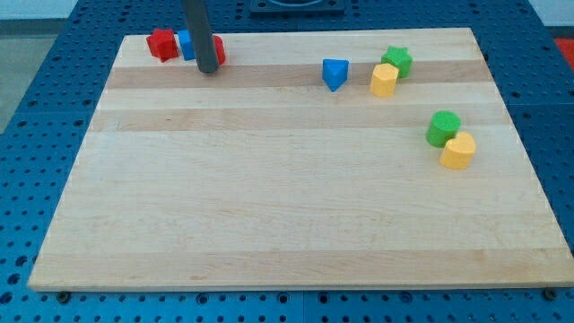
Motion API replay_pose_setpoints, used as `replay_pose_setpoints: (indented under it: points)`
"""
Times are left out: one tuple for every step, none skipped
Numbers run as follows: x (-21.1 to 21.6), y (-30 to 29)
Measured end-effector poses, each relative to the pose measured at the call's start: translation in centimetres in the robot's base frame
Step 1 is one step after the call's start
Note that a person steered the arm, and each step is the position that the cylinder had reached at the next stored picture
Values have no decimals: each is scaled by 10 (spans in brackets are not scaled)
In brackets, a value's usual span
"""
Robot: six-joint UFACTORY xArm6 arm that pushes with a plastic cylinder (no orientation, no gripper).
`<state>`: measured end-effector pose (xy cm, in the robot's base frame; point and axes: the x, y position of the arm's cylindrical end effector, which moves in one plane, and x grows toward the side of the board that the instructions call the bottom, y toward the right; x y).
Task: Slide the blue triangle to the bottom of the red star
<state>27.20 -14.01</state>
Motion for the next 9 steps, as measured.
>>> replay_pose_setpoints:
  points:
    - [2,79]
    - [1,141]
    - [4,184]
    - [22,243]
    - [42,263]
    - [41,230]
    - [41,171]
    - [40,117]
    - [15,48]
